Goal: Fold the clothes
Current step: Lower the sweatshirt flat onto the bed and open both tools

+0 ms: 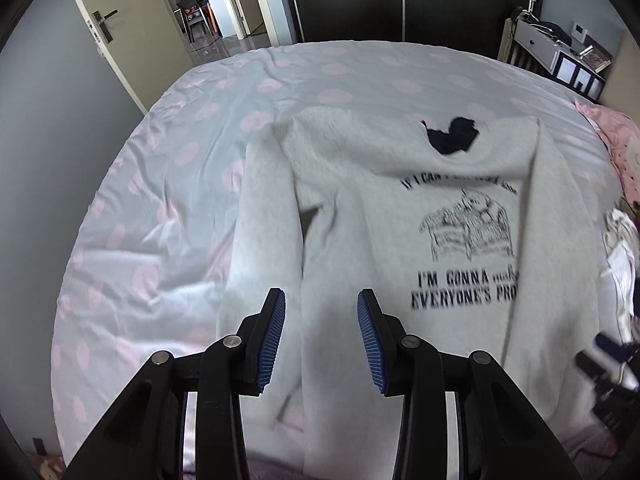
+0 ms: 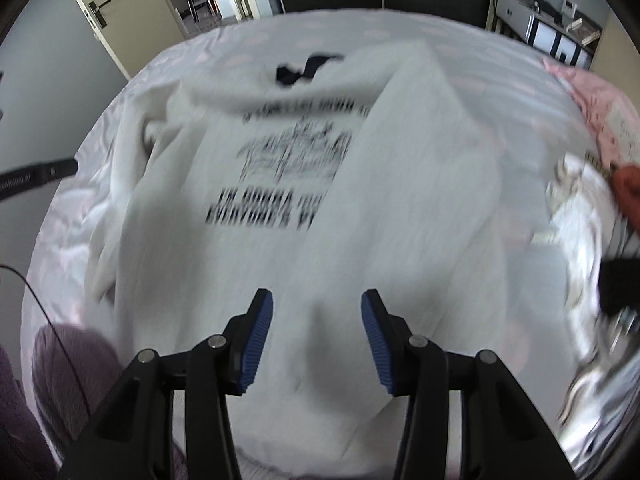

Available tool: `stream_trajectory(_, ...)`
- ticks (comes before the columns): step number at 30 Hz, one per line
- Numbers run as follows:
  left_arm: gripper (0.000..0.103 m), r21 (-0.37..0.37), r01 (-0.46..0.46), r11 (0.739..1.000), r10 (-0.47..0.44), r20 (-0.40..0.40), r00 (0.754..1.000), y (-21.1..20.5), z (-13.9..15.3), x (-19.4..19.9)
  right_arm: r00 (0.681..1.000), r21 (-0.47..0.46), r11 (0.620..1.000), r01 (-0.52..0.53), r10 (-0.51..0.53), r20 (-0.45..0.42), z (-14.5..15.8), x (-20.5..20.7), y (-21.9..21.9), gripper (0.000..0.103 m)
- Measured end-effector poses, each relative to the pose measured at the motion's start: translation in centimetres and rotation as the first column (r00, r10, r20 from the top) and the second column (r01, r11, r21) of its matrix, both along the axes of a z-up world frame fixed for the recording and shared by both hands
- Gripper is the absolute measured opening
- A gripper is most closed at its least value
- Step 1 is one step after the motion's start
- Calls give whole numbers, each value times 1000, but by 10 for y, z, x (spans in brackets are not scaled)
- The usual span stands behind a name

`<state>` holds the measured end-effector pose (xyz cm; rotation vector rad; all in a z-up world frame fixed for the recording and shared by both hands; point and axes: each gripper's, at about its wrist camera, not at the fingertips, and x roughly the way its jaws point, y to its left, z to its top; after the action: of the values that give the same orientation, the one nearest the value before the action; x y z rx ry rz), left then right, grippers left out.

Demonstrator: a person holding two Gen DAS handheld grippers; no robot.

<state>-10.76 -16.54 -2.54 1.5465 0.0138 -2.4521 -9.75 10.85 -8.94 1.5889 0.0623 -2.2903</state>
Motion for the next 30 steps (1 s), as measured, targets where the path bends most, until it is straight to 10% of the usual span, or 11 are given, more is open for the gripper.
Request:
stream_trajectory(12,40,76,-2,997,0,37,999,19,-27,80,989,20,1000,10,-13,150,-76,79,-20,46)
stream_trajectory(19,40,85,0,996,-4,53,999,19,-33,89,991,18,998,63,-65,118,-64,82,-2,42)
stream_trajectory(24,40,89,-10,996,6,43,999,13,-30,91,990,15,995,101,-102,95,-56,84,11,6)
stream_trajectory(30,40,82,-39,996,36,46,998,-1,-30,90,989,-1,989,147,-147,3,-11,82,38,5)
